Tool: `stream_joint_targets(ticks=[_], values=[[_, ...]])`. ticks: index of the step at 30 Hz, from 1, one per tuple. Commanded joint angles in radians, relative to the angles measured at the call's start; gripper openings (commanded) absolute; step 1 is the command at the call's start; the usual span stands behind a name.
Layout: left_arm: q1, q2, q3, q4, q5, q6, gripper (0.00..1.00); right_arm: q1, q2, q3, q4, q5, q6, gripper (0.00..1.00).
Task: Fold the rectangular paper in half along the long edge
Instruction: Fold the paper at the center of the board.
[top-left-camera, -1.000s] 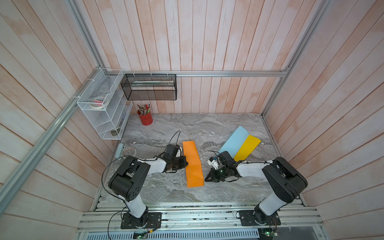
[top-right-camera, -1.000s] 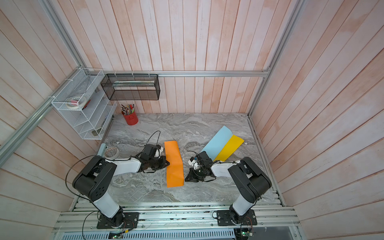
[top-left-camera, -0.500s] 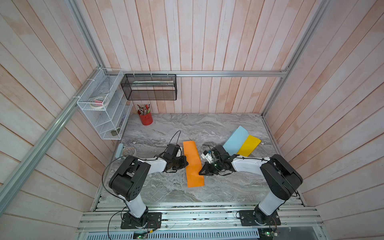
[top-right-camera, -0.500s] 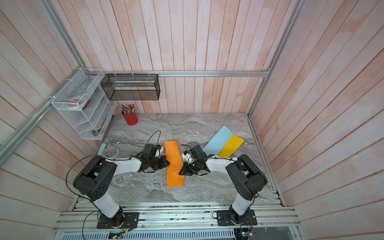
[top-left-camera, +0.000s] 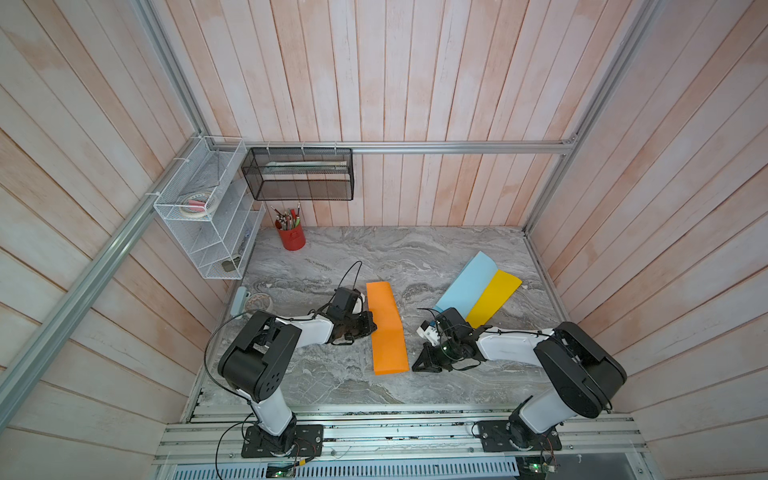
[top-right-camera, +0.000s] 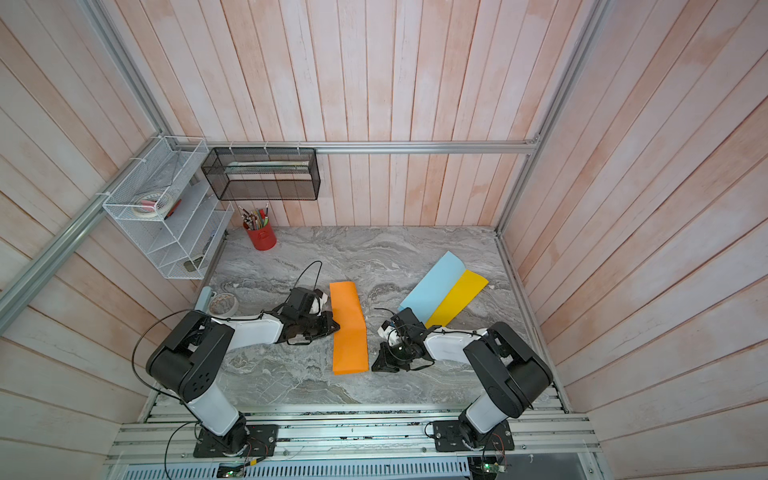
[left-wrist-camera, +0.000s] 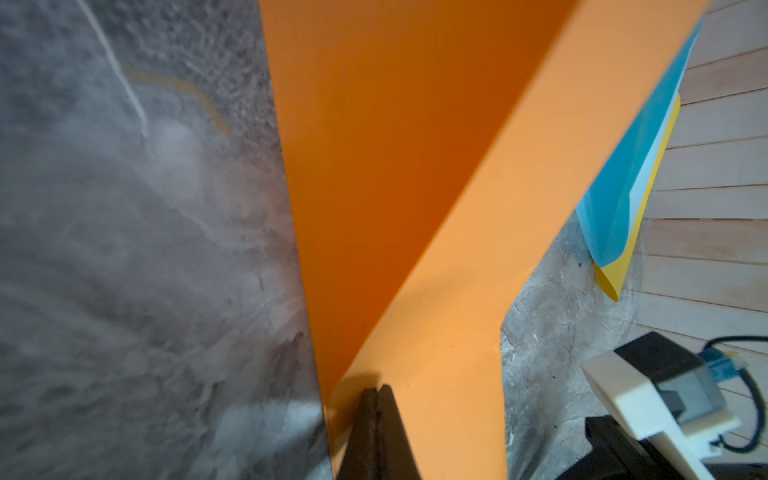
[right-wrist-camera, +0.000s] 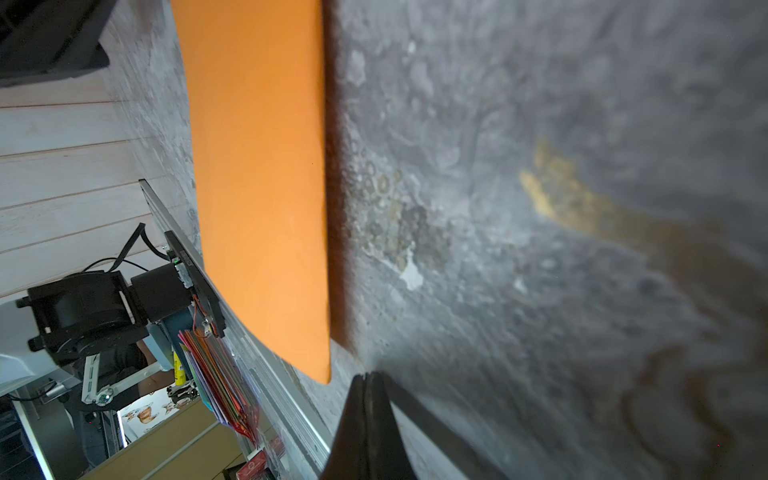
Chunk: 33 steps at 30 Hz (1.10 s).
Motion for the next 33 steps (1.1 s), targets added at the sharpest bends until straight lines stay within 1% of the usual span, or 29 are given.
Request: stream_joint_targets(ticks=[1, 3, 6, 10, 13, 17, 20, 22, 25, 27, 29, 33], values=[[-0.006, 0.050, -0.033, -0.116, -0.057, 0.017, 0.00, -0.005, 0.013, 0.106, -0.030, 0.016, -0.020, 0.00], [-0.006, 0.048, -0.035, -0.117, -0.060, 0.017, 0.00, -0.004, 0.030, 0.151, -0.024, 0.013, -0.013, 0.00], [-0.006, 0.050, -0.037, -0.111, -0.056, 0.012, 0.00, 0.004, 0.048, 0.166, 0.019, 0.010, 0.010, 0.00], [-0.006, 0.057, -0.026, -0.115, -0.054, 0.015, 0.00, 0.014, 0.090, 0.130, 0.047, -0.003, 0.020, 0.00], [-0.006, 0.056, -0.023, -0.120, -0.058, 0.018, 0.00, 0.015, 0.097, 0.066, 0.077, -0.004, 0.026, 0.00], [-0.005, 0.057, -0.028, -0.117, -0.058, 0.018, 0.00, 0.015, 0.060, -0.027, 0.096, -0.008, 0.046, 0.00], [-0.006, 0.058, -0.029, -0.118, -0.057, 0.020, 0.00, 0.004, 0.016, -0.073, 0.045, 0.017, 0.026, 0.00], [-0.005, 0.058, -0.031, -0.117, -0.057, 0.021, 0.00, -0.019, -0.017, -0.074, 0.013, 0.019, 0.007, 0.00], [-0.007, 0.059, -0.033, -0.109, -0.051, 0.017, 0.00, -0.072, -0.051, -0.015, -0.006, 0.005, -0.026, 0.00], [-0.009, 0.058, -0.037, -0.099, -0.048, 0.013, 0.00, -0.103, -0.038, 0.056, 0.001, -0.009, -0.050, 0.00], [-0.012, 0.063, -0.036, -0.092, -0.044, 0.009, 0.00, -0.128, 0.012, 0.163, 0.004, -0.029, -0.077, 0.00], [-0.018, 0.077, -0.033, -0.081, -0.041, 0.006, 0.00, -0.133, 0.179, 0.366, 0.014, -0.065, -0.100, 0.00]])
